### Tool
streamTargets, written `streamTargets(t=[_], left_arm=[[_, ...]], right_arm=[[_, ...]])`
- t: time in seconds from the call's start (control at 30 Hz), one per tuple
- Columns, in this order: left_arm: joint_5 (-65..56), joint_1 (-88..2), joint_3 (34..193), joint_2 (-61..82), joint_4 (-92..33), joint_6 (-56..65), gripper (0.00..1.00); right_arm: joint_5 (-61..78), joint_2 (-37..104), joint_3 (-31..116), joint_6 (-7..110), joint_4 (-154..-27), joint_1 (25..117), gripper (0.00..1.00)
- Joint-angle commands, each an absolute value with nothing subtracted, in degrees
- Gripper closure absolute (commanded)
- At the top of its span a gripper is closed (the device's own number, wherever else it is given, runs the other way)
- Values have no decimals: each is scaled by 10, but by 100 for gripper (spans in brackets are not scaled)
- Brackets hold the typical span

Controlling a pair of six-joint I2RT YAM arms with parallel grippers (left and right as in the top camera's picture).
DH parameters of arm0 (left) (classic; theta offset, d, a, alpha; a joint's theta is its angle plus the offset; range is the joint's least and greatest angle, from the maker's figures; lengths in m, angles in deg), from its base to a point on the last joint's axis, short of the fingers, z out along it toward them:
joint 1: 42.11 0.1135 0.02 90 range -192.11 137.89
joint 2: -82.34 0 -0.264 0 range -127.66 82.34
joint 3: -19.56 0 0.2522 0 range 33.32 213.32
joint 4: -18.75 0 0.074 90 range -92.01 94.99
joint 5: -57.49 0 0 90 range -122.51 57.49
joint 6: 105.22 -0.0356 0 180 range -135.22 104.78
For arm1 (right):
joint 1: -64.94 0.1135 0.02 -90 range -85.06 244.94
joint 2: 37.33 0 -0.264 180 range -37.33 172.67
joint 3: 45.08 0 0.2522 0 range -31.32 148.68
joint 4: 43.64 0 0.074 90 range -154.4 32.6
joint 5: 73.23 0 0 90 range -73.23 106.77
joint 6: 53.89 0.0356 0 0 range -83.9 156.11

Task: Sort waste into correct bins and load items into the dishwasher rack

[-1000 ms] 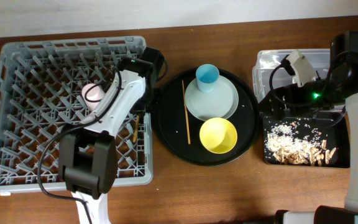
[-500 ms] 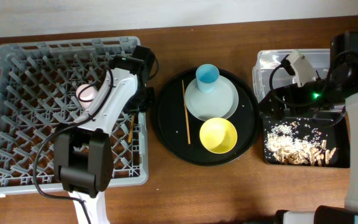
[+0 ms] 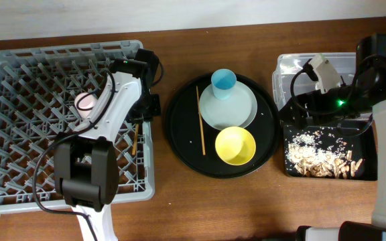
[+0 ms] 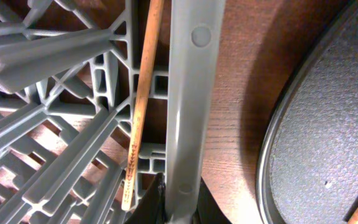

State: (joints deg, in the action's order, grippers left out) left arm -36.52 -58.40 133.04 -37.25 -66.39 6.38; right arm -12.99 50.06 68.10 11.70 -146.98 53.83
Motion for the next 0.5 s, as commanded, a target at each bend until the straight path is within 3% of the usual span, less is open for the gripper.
streamTargets(t=[0.0,0.47], left_arm=[[-409,-567,1326,-377,-697,88,100],[-363,-576,1326,-377,-697,88,100]], right_arm=[[-125,503,682,115,-1470,537,1],[-125,503,682,115,-1470,537,1]])
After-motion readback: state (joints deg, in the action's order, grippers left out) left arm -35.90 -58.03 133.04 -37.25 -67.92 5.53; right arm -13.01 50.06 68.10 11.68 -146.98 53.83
